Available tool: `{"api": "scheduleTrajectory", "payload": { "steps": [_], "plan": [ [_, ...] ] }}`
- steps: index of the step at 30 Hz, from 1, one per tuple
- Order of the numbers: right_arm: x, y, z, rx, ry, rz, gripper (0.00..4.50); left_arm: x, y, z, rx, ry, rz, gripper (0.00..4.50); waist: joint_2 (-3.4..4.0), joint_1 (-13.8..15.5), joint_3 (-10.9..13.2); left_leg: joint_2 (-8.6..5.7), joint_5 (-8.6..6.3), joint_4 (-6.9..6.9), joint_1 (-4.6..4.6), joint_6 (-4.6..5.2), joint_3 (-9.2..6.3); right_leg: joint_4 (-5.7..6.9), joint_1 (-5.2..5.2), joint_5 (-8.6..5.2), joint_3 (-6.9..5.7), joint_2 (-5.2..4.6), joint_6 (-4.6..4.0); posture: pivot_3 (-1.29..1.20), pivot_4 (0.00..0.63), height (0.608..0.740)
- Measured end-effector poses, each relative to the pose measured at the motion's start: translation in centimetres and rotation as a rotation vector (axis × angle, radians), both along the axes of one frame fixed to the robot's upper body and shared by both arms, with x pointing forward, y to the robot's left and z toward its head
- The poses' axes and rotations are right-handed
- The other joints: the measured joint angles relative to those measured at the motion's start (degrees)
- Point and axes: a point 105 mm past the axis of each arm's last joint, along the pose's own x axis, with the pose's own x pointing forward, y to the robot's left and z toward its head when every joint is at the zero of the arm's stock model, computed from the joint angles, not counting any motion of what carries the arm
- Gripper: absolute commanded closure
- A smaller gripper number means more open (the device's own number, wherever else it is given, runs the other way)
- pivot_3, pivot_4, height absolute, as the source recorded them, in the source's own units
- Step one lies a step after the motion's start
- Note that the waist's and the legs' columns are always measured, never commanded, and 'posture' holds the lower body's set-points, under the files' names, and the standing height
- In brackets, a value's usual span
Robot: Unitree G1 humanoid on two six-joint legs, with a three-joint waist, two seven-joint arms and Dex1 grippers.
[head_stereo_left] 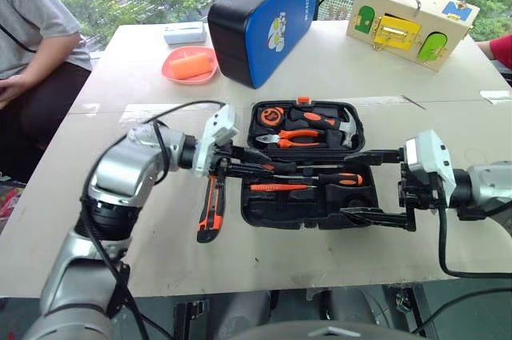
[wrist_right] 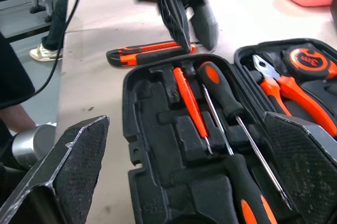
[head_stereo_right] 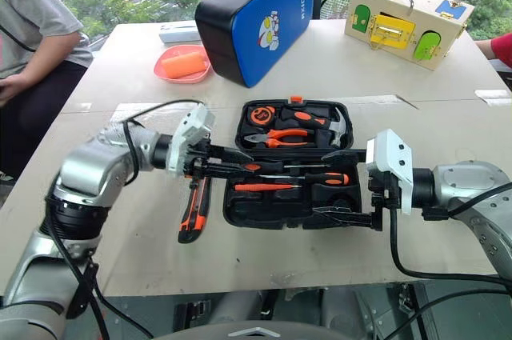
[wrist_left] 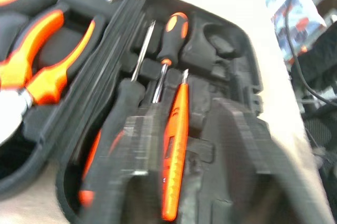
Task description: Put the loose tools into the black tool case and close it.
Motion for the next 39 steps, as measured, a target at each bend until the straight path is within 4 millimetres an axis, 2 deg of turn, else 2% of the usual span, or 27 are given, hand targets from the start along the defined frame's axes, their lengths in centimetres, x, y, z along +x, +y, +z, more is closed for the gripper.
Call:
{"api": "scheduleTrajectory", "payload": {
  "steps": [3,7,11,23,31,39],
  "plan": [
    [0.1,0.0,0.1,0.001,-0.001,-0.002,0.0,0.2,-0.3,-0.4,-0.01,-0.013,0.018,4.44,0.01,-0.2,0.0,0.0,0.0,0.0,0.0,0.0,0.0,0.0,0.0,0.0,0.02,-0.06,0.0,0.0,0.15,0.735],
    [0.2,-0.1,0.0,0.0,-0.001,-0.005,0.0,-0.6,-0.5,-2.8,0.033,0.011,0.005,4.44,0.01,-0.3,0.0,0.01,0.0,-0.04,0.01,0.0,0.0,0.0,-0.02,0.0,0.03,-0.07,0.0,0.0,0.15,0.735],
    [0.2,-0.1,0.0,0.001,-0.001,-0.006,0.0,-0.6,-0.5,-3.6,0.069,-0.003,0.006,4.44,0.01,-0.1,0.0,0.0,0.0,-0.03,0.02,0.0,0.01,0.0,0.0,0.0,0.03,-0.07,0.0,0.0,0.15,0.735],
    [0.2,0.0,0.0,0.012,-0.001,-0.006,0.0,-0.6,-0.5,-3.9,0.125,-0.069,0.008,4.44,0.07,-0.2,-0.1,0.01,-0.01,-0.04,0.19,0.0,0.0,-0.02,0.17,0.0,0.03,-0.07,0.0,0.0,0.15,0.735],
    [0.3,0.0,-0.2,0.011,-0.001,-0.011,0.0,-0.4,0.1,-3.5,0.076,0.053,0.064,4.44,0.06,-0.2,-0.1,0.01,-0.01,-0.04,0.1,0.0,-0.01,-0.01,0.07,0.0,0.0,-0.02,0.0,0.0,0.15,0.735],
    [0.2,0.1,-0.2,0.015,0.0,-0.011,0.0,0.3,0.0,-4.1,0.147,-0.055,0.041,4.44,0.07,-0.1,-0.1,0.0,-0.01,-0.05,0.13,0.0,0.01,-0.02,0.1,0.0,0.04,-0.07,0.01,0.0,0.15,0.735]
  ]
}}
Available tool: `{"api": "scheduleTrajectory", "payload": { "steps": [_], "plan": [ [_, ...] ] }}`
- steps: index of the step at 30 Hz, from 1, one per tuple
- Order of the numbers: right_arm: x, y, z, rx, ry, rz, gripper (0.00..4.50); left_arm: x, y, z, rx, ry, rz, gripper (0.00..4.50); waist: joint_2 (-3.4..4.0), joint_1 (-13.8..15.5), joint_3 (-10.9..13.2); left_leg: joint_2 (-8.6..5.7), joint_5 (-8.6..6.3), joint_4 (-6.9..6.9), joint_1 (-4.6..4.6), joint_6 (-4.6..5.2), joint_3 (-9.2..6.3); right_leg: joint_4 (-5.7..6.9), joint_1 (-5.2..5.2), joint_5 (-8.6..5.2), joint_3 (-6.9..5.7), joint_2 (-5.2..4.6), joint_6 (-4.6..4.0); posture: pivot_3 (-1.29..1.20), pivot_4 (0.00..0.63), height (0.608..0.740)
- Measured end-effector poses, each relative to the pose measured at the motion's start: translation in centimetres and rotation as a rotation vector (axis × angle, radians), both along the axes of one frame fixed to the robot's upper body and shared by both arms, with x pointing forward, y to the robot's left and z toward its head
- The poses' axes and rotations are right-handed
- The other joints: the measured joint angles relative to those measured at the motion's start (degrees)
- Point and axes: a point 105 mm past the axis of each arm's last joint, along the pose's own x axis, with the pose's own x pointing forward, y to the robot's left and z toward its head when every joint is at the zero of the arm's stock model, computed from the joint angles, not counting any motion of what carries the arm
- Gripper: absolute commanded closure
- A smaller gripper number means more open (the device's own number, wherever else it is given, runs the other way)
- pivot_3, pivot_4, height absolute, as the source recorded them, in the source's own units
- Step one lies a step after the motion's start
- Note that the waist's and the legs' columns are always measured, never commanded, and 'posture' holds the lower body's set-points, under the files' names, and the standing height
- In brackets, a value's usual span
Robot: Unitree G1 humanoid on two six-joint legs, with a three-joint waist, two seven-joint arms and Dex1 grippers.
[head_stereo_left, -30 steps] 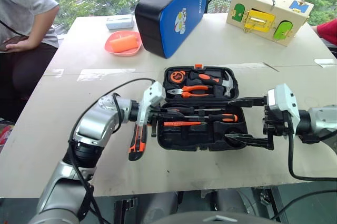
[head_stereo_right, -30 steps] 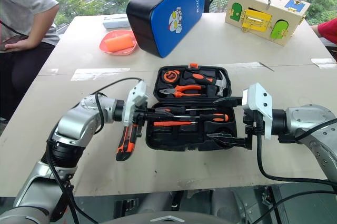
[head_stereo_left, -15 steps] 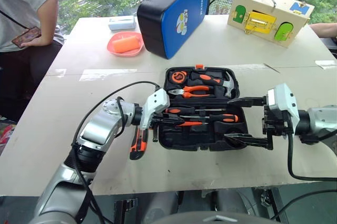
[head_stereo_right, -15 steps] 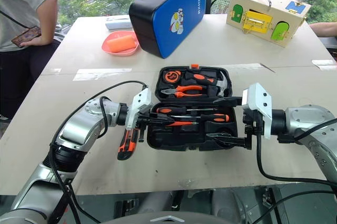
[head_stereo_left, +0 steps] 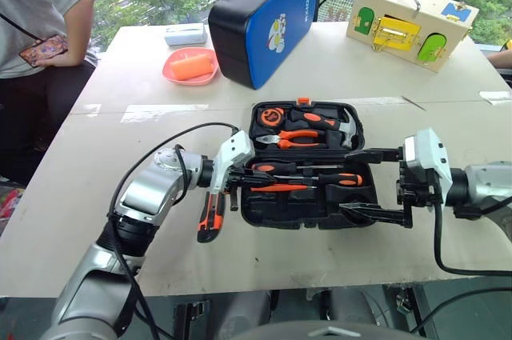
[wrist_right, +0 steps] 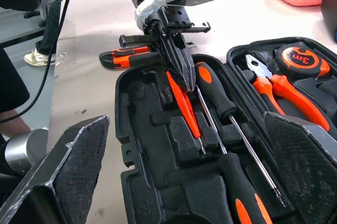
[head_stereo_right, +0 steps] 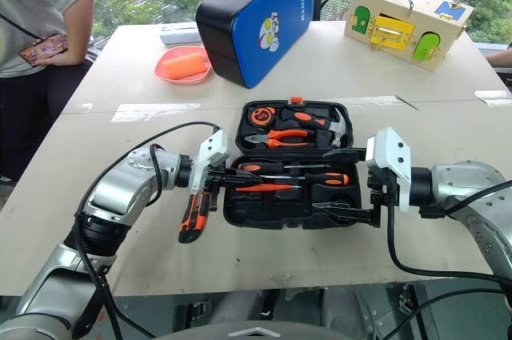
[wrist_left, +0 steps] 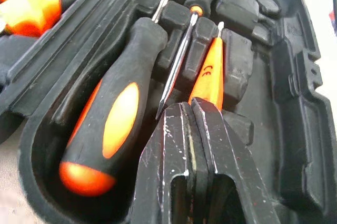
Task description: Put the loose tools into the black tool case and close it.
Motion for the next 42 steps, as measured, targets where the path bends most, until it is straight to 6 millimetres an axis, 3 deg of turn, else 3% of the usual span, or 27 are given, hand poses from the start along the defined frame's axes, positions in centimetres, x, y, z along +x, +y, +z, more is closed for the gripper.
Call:
{"api": "scheduleTrajectory", "payload": {
  "steps": [7,17,25,34,42],
  "plan": [
    [0.1,0.0,-0.1,-0.006,-0.003,-0.005,0.0,-0.5,0.6,-0.7,0.084,-0.133,-0.052,4.44,0.13,-0.2,-0.1,0.02,0.0,-0.18,0.08,0.0,0.02,-0.04,-0.01,0.0,0.04,-0.03,0.0,0.0,0.15,0.735],
    [0.2,0.1,-0.3,0.001,0.002,-0.005,0.0,-0.3,0.5,-0.2,0.069,-0.213,-0.059,4.44,0.17,-0.2,-0.1,0.02,0.0,-0.18,0.07,0.0,0.03,-0.05,-0.01,0.0,0.04,0.01,0.0,0.0,0.15,0.735],
    [0.1,0.4,-0.6,0.004,0.014,0.005,0.0,0.1,0.3,0.8,-0.042,-0.123,-0.011,4.44,0.11,-0.1,-0.1,0.0,0.0,-0.13,-0.01,0.0,-0.01,-0.03,-0.05,0.0,-0.02,0.03,0.0,0.0,0.15,0.735],
    [0.2,0.4,-0.6,0.004,0.013,-0.006,0.0,-0.7,0.2,0.1,0.0,-0.092,-0.06,4.44,0.11,-0.1,-0.1,0.0,0.0,-0.14,0.0,0.0,0.0,-0.04,-0.04,0.0,0.0,0.02,0.0,0.0,0.15,0.735],
    [0.3,0.3,-0.7,0.004,0.014,-0.017,0.0,-1.1,0.1,-0.3,0.08,-0.189,-0.128,4.44,0.13,-0.1,-0.1,0.0,0.0,-0.16,0.04,0.0,0.0,-0.05,-0.02,0.0,0.02,0.0,0.0,0.0,0.15,0.735]
  ]
}}
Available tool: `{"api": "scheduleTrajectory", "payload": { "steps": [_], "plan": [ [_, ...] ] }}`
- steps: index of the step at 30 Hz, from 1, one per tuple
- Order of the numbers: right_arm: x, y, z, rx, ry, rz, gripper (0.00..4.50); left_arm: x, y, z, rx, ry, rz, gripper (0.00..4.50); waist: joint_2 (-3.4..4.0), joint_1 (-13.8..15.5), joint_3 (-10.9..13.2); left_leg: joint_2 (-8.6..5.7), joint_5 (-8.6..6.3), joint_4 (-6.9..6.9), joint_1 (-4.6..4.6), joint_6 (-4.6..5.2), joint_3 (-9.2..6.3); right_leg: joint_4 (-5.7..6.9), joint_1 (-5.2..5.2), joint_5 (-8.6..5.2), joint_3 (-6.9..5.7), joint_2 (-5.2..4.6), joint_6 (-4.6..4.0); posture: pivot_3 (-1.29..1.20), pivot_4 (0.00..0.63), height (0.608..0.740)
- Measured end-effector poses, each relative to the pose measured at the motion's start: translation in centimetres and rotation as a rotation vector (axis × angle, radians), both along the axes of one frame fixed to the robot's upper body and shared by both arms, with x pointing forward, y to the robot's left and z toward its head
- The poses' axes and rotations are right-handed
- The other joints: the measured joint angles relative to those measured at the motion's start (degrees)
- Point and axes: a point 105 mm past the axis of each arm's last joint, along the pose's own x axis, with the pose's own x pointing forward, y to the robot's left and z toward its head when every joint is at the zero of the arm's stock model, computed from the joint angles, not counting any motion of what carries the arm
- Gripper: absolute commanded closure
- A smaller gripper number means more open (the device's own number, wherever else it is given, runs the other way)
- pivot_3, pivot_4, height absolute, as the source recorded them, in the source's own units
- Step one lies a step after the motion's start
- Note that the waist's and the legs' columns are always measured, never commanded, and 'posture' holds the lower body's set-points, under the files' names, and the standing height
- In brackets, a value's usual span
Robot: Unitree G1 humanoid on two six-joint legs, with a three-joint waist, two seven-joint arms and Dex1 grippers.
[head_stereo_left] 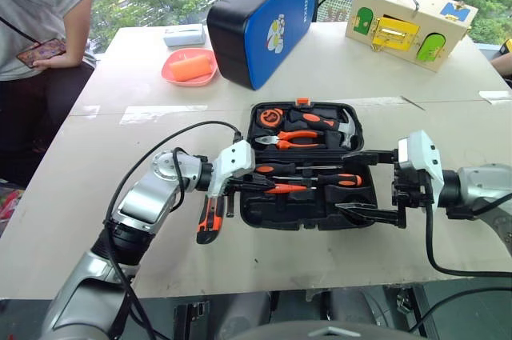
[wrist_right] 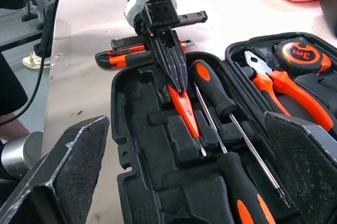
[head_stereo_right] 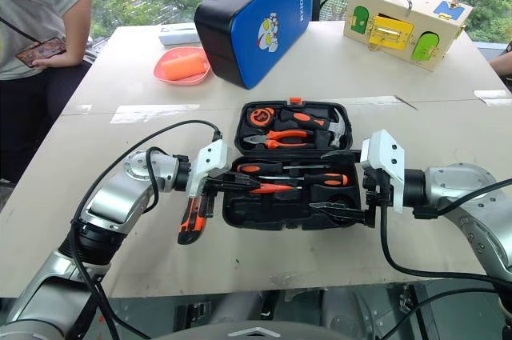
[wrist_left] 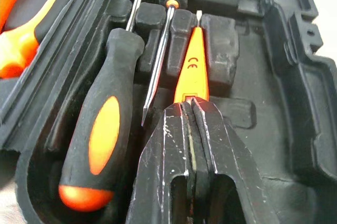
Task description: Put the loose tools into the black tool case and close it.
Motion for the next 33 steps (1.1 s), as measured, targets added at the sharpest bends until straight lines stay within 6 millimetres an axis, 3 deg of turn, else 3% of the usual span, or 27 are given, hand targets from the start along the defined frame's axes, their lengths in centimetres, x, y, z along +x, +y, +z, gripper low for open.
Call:
{"api": "scheduleTrajectory", "payload": {
  "steps": [25,31,33],
  "plan": [
    [0.4,0.1,-0.5,0.008,0.014,-0.015,0.0,-0.2,0.9,-0.4,0.092,-0.168,-0.038,4.44,0.22,-0.3,-0.3,0.02,-0.01,-0.1,0.17,0.01,0.04,-0.05,0.1,0.0,0.07,0.02,0.0,0.0,0.15,0.735],
    [1.0,0.7,0.0,0.025,-0.003,0.015,0.0,-0.7,2.3,0.8,0.002,-0.044,0.062,4.44,0.19,-0.4,-0.3,0.03,0.0,-0.09,-0.07,0.0,0.01,-0.01,-0.15,0.0,0.05,0.05,0.0,0.0,0.15,0.735],
    [1.5,0.9,0.6,0.033,-0.024,0.034,0.0,-0.8,3.7,2.7,-0.046,-0.034,0.147,4.44,0.15,-0.4,-0.2,0.03,0.0,-0.07,-0.12,0.0,0.01,0.03,-0.22,0.0,0.06,0.06,0.0,0.0,0.15,0.735]
  ]
}}
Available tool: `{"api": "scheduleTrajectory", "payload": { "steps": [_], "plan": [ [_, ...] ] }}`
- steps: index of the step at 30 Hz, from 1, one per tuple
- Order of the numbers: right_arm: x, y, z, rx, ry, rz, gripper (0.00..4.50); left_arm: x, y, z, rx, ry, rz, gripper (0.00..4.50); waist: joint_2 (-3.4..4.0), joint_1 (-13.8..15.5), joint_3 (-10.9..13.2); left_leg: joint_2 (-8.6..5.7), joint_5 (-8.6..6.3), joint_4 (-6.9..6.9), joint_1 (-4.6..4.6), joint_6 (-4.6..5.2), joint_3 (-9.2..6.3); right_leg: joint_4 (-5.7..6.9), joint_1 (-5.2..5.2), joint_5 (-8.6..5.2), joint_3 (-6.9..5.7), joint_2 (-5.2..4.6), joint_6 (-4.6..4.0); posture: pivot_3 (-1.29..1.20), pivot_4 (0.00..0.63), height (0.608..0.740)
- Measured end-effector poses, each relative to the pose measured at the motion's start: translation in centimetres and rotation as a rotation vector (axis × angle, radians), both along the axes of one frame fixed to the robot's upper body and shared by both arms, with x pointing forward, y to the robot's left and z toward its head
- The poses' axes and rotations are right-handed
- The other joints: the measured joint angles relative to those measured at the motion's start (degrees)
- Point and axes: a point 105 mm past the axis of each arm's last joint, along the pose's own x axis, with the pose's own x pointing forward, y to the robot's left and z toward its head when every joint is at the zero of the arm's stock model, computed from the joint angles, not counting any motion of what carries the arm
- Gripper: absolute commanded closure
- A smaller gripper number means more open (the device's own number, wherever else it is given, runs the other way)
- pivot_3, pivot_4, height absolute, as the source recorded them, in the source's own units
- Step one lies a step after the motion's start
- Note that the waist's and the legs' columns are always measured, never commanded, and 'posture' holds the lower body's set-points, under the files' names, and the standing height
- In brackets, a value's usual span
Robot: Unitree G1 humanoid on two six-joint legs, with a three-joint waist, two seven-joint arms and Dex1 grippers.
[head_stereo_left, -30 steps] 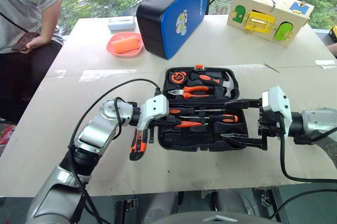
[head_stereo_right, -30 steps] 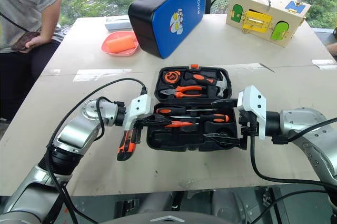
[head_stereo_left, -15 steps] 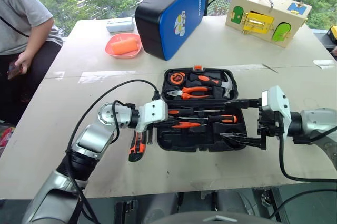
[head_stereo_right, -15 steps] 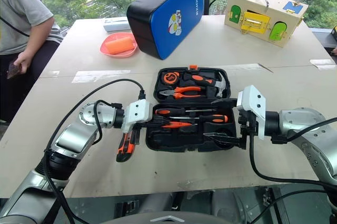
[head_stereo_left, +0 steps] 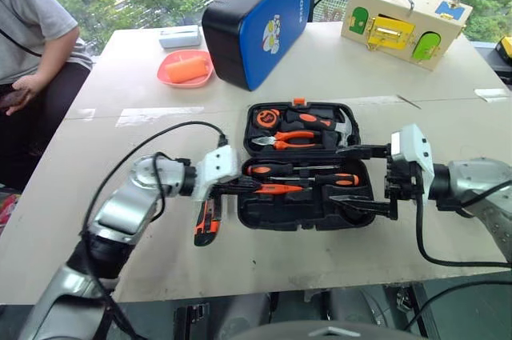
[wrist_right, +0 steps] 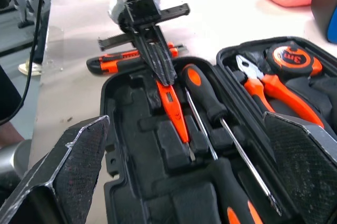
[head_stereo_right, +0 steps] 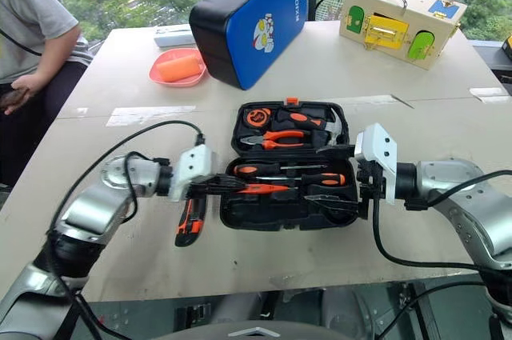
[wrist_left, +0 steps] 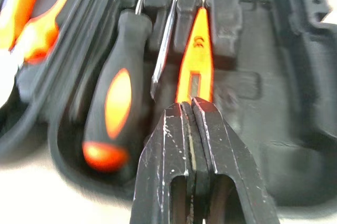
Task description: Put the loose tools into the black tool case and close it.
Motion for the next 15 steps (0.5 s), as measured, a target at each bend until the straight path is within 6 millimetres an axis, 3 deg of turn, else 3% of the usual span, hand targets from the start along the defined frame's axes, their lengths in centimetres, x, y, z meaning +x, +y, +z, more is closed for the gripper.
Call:
{"api": "scheduleTrajectory", "payload": {
  "steps": [3,4,5,8,11,15],
  "plan": [
    [0.4,0.5,1.2,0.014,-0.04,0.053,0.0,-0.8,2.5,3.0,-0.064,-0.009,0.141,3.49,-0.02,-0.3,0.0,0.01,0.0,-0.03,0.03,0.0,0.03,-0.01,-0.01,0.0,0.06,-0.03,0.0,0.0,0.15,0.735],
    [0.4,0.8,1.9,0.022,-0.056,0.091,0.0,-1.7,3.9,3.4,-0.084,0.012,0.214,2.96,0.0,-0.7,0.0,0.01,0.0,-0.06,0.05,0.0,0.03,-0.04,-0.01,0.0,0.08,-0.03,0.0,0.0,0.15,0.735],
    [0.4,0.9,2.3,0.031,-0.064,0.115,0.0,-2.3,4.7,3.5,-0.098,0.028,0.262,2.85,0.02,-0.8,0.0,0.02,0.0,-0.11,0.08,0.0,0.02,-0.1,0.02,0.0,0.14,-0.04,0.0,0.0,0.15,0.735],
    [-0.1,1.6,3.8,0.06,-0.07,0.25,0.0,-6.1,7.7,2.0,-0.143,0.139,0.492,1.35,-0.01,-1.5,0.0,0.06,-0.01,-0.21,0.05,0.0,0.0,-0.3,0.02,0.0,0.13,-0.02,-0.01,0.0,0.15,0.735],
    [-0.7,2.1,4.5,0.065,-0.07,0.377,0.0,-11.7,10.8,-0.1,-0.184,0.211,0.794,0.03,-0.19,-1.4,0.1,0.11,-0.04,-0.27,0.06,0.01,0.02,-0.55,0.1,0.01,0.18,0.0,-0.02,0.0,0.15,0.735],
    [-0.6,2.5,4.0,0.055,-0.059,0.445,0.0,-15.7,12.4,-0.8,-0.138,0.226,1.013,0.03,-0.1,1.3,0.1,0.14,-0.08,-0.19,0.1,0.07,-0.17,-0.81,0.35,0.15,0.05,-0.02,-0.26,0.0,0.15,0.735]
  ]
}}
